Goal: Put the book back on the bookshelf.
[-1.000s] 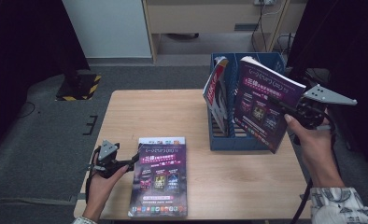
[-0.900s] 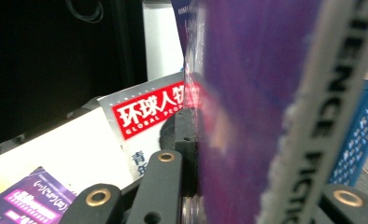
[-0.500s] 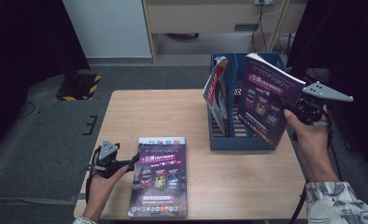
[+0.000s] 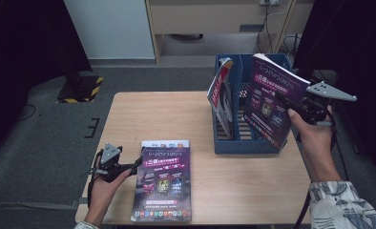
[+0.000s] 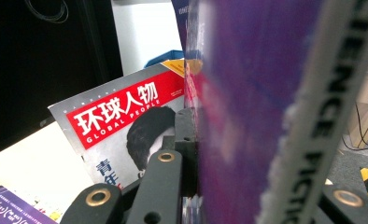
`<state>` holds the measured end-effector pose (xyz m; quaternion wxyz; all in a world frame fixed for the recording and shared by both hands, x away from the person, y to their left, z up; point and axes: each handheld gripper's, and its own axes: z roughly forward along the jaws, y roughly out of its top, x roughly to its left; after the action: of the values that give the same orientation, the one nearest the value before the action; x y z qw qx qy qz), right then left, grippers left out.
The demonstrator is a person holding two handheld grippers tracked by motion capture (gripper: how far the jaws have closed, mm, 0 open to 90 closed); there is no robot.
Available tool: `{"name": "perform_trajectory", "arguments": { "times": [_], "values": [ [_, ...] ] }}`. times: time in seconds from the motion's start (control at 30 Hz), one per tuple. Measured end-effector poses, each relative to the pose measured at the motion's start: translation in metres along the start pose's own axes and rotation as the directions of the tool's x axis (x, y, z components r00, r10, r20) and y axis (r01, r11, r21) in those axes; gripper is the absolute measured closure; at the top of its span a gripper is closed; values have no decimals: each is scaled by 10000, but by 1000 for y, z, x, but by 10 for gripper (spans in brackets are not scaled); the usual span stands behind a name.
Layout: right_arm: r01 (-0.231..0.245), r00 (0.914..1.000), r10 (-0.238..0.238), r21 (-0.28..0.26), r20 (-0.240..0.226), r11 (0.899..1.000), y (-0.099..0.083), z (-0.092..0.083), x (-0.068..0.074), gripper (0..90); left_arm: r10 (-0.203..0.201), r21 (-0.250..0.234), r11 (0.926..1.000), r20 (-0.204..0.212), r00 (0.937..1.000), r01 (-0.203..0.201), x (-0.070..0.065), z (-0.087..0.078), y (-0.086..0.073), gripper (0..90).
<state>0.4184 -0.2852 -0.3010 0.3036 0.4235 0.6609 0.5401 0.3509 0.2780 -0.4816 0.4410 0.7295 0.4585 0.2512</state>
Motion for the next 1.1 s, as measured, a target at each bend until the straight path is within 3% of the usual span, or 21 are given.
{"name": "perform_trajectory", "arguments": {
  "times": [0.63,0.87,1.1],
  "values": [
    [-173,9976,172,17,668,9998,5,23,3,829,-33,-80,10000,-16,10000,33,1,-1,0,50],
    [-151,9916,166,-129,1286,9998,8,39,0,829,-11,-64,10000,16,10000,11,0,-1,0,50],
    [-237,9878,267,-212,1535,9995,8,52,0,829,74,-41,10000,4,10000,-74,-1,-1,0,50]
  ]
}}
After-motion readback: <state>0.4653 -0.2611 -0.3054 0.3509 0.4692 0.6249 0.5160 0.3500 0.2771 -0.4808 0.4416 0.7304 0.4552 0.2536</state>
